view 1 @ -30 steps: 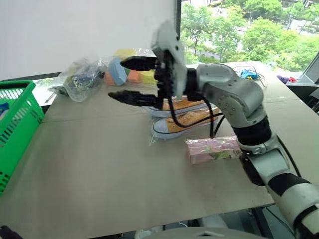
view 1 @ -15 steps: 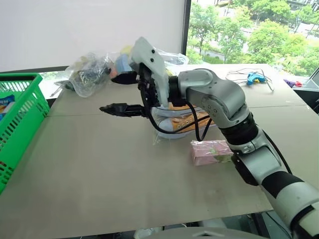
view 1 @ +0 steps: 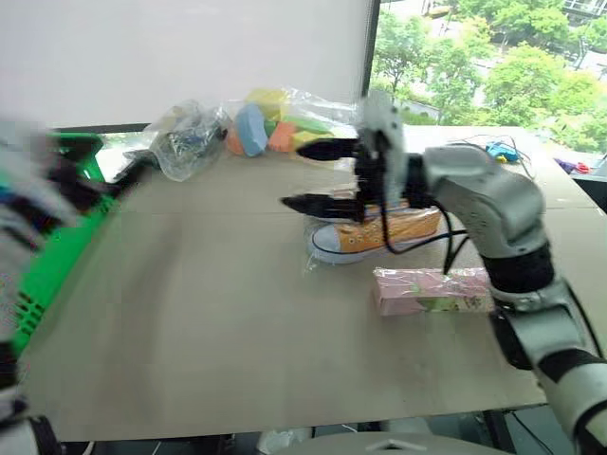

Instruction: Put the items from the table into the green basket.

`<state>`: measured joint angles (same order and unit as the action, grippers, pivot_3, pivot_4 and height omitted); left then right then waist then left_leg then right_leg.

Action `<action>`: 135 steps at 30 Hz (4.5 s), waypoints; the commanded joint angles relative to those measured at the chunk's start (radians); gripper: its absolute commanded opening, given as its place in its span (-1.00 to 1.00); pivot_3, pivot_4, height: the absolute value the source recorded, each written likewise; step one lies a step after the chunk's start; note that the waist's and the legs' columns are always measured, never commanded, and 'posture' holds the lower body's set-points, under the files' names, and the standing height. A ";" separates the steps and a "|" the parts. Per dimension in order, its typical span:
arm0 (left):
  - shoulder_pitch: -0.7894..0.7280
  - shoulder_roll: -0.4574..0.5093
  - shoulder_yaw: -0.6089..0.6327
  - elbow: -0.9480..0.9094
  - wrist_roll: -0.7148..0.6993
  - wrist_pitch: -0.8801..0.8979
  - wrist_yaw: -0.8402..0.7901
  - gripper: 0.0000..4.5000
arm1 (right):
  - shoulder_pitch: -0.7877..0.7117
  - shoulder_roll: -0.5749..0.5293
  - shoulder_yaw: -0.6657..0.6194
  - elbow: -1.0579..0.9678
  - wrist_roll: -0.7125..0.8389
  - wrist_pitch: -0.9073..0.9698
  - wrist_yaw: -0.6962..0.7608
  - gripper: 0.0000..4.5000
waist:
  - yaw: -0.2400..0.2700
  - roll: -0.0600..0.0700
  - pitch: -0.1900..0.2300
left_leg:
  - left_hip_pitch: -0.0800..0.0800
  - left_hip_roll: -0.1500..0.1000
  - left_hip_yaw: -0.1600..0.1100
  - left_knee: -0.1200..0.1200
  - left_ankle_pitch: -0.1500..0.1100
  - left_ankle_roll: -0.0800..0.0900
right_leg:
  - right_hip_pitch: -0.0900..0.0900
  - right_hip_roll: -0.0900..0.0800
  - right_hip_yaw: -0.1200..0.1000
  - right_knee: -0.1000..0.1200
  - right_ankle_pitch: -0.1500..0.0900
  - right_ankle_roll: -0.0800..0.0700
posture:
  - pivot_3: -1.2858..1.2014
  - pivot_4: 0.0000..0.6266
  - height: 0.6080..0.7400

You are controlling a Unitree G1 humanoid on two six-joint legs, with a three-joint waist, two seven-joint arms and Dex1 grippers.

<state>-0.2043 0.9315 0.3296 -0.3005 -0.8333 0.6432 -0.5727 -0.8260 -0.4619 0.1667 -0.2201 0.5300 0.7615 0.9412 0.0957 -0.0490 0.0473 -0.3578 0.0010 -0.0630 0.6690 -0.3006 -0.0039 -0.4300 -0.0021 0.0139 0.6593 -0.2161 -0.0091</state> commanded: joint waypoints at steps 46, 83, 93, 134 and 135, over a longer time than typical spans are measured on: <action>-0.546 -0.505 -0.372 0.001 0.421 0.466 -0.047 -0.50 | 0.475 -0.345 -0.245 -0.401 0.209 0.016 -0.068 1.00 | -0.225 0.023 0.012 | 0.025 0.006 0.029 -0.001 -0.002 0.003 | 0.018 0.029 0.033 0.003 -0.007 0.011 | 0.00 -1.00 1.00; -0.688 -0.618 -1.057 0.495 0.640 0.250 -0.114 0.98 | 0.804 -0.548 -0.598 -0.552 0.381 0.172 -0.063 1.00 | -0.222 0.027 0.009 | 0.015 -0.011 0.021 0.004 -0.004 0.010 | 0.019 0.013 0.029 0.001 -0.011 0.021 | -0.14 -1.00 1.00; -0.650 -0.677 -1.136 0.671 0.917 0.050 -0.079 0.98 | 0.756 -0.550 -0.522 -0.524 0.373 0.136 -0.086 1.00 | -0.222 0.025 0.008 | 0.030 -0.011 0.028 0.003 -0.005 0.011 | 0.030 0.015 0.034 -0.001 -0.012 0.020 | -0.11 -1.00 1.00; -0.273 -0.291 0.388 -0.472 0.445 0.841 0.135 -0.83 | -0.159 0.139 0.162 0.231 -0.052 -0.232 0.100 1.00 | 0.101 0.016 0.006 | -0.001 -0.009 0.007 0.001 -0.002 0.005 | -0.005 0.003 0.022 0.001 -0.005 0.015 | 0.36 -1.00 1.00; -0.261 -0.242 0.398 -0.437 0.446 0.825 0.121 -0.83 | -0.174 0.155 0.150 0.244 -0.056 -0.229 0.088 1.00 | 0.113 0.016 0.006 | -0.004 -0.010 0.004 0.001 -0.002 0.004 | -0.006 0.002 0.020 0.000 -0.005 0.015 | 0.35 -1.00 1.00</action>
<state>-0.4574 0.6380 0.6985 -0.7502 -0.3915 1.5093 -0.4308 -0.9517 -0.3158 0.3548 0.0284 0.4787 0.5537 1.0371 0.2089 -0.0332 0.0529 -0.3642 -0.0099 -0.0590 0.6705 -0.3021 -0.0007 -0.4387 -0.0008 0.0338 0.6605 -0.2213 0.0056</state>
